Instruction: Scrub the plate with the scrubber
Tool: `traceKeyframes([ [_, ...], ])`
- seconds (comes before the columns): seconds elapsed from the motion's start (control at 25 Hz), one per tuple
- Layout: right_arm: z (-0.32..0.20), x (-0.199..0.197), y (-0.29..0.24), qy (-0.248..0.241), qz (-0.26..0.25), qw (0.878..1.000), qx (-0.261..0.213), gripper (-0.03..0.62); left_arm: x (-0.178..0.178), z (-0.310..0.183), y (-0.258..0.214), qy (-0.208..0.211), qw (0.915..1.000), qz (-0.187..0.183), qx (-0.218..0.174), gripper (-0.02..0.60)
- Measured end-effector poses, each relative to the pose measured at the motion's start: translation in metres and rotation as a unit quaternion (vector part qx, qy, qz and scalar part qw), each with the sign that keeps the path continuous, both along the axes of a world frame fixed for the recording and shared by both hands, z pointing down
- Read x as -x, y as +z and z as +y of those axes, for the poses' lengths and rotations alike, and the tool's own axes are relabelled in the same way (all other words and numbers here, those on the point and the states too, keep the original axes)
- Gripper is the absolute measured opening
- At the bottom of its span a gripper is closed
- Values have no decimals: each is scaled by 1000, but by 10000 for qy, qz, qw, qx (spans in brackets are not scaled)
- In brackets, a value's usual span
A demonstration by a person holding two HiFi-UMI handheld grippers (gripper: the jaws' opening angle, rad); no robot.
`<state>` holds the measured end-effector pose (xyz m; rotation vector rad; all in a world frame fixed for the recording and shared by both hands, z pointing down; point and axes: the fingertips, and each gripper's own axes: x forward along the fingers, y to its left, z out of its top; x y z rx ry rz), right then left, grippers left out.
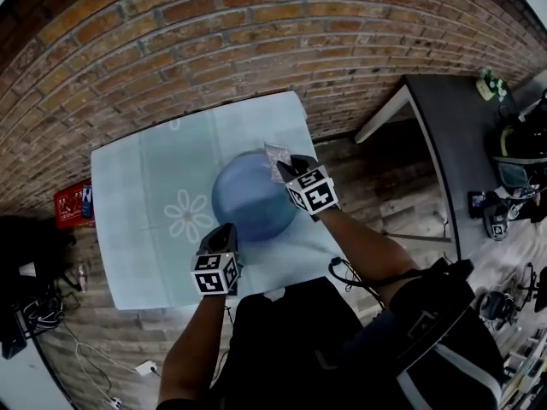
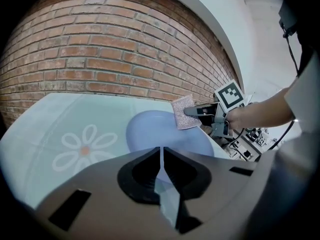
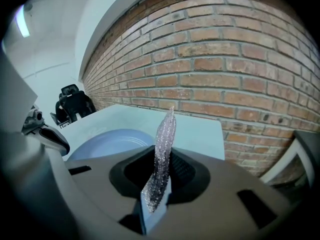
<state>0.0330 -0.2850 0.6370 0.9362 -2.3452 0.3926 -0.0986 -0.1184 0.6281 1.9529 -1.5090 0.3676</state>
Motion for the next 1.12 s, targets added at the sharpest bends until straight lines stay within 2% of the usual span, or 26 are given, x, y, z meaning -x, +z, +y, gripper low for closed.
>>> traceKeyframes([
  [0.48, 30, -32, 2, 360, 224, 9991, 45, 74, 0, 4, -3, 98, 9999, 35, -54, 31],
  [1.12, 96, -28, 1, 534, 339, 9977, 227, 74, 2, 15, -13, 567, 9981, -68, -233, 31],
])
